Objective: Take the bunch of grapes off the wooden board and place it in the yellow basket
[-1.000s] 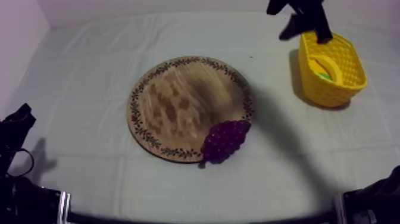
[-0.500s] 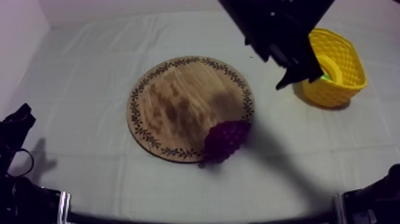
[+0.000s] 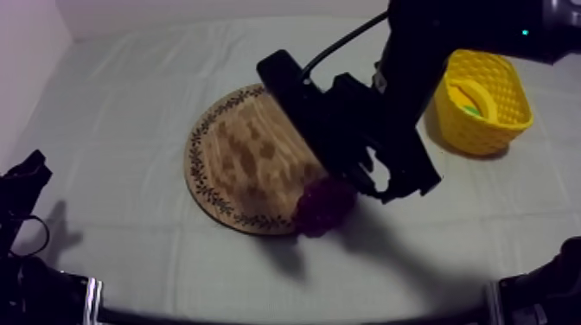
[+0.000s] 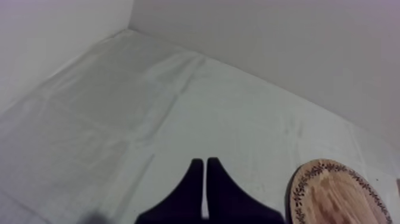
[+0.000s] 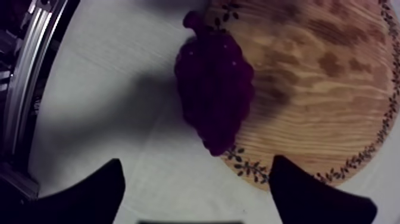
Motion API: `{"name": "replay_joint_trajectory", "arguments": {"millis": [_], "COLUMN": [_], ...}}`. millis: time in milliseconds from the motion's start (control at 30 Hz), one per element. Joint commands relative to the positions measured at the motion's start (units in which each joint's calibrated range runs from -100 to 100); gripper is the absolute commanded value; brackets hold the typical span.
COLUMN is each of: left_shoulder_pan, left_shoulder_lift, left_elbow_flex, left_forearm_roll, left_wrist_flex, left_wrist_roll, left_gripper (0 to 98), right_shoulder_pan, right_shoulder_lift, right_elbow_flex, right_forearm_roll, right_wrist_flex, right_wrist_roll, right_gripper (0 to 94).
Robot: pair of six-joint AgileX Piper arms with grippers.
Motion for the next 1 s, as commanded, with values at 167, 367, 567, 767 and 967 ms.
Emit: {"name": "replay_joint_trajectory", "arguments": {"millis": [167, 367, 567, 767, 967], "left_shoulder_pan": [0.0, 0.0, 0.0, 0.0, 0.0], "left_shoulder_lift": [0.0, 0.0, 0.0, 0.0, 0.0], "left_elbow_flex": [0.0, 0.0, 0.0, 0.0, 0.0], "left_forearm_roll": [0.01, 0.01, 0.01, 0.01, 0.01], "left_wrist_flex": [0.0, 0.0, 0.0, 0.0, 0.0], "left_wrist_roll": [0.0, 0.0, 0.0, 0.0, 0.0], "left_gripper": [0.0, 0.0, 0.0, 0.0, 0.0], "right_shoulder_pan": [-1.1, -2.1, -2.6, -2.5, -2.4], "right_shoulder_lift": [4.8, 9.3, 13.8, 18.0, 21.6], "right_elbow_flex": [0.9, 0.7, -2.6, -7.3, -8.6], "right_forearm_roll": [-0.6, -1.1, -1.6, -1.7, -1.6], "right_wrist_flex": [-3.4, -6.0, -7.9, -8.6, -9.6], "right_wrist_roll": [-0.2, -0.3, -0.2, -0.1, 0.1], "right_gripper": [89.1, 88.5, 87.9, 87.2, 85.9]}}
